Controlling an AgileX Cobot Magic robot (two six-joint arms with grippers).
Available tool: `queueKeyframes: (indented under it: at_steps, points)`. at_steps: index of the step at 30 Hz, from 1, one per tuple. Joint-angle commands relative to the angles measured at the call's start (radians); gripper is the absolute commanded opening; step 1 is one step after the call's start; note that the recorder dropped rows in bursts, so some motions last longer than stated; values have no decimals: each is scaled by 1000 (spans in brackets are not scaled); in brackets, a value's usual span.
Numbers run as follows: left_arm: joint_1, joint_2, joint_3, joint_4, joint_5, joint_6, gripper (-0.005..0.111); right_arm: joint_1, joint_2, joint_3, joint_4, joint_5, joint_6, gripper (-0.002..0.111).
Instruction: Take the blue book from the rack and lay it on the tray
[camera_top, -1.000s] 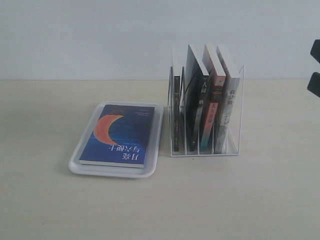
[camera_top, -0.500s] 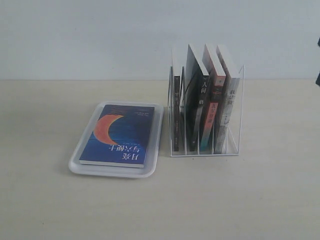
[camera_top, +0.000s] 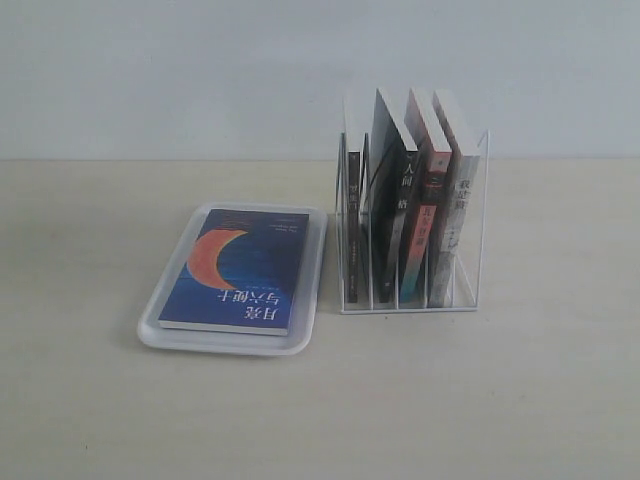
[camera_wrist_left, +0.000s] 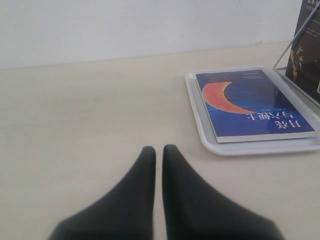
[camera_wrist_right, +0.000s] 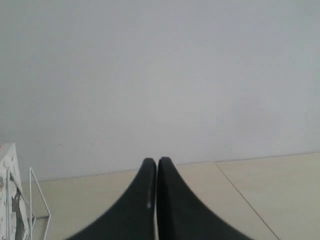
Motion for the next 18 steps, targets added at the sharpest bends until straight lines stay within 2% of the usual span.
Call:
queueKeyframes:
  at_steps: [1,2,4,7,8,10,15,18]
  points:
    - [0,-3,-3,1,-15,-7,5,1,-3,26,26,-20,-13,0]
    - [0,-3,-3,1,-15,-7,5,2,-3,54,42,-46,-32,0]
    - [0,-3,-3,1,-15,-7,5,2,-5,142,201,-118,-218,0]
    - [0,-3,-3,1,-15,-7,5,2,-22,255,691,-172,-781,0]
    - [0,-3,-3,1,-15,-7,5,2,-33,279,763,-179,-852,0]
    - [0,-3,-3,1,-15,-7,5,2,-57,321,816,-195,-894,0]
    - [0,-3,-3,1,-15,-7,5,2,-150,423,816,-202,-848,0]
    - [0,-3,-3,1,-15,-7,5,2,-204,429,816,-195,-811,0]
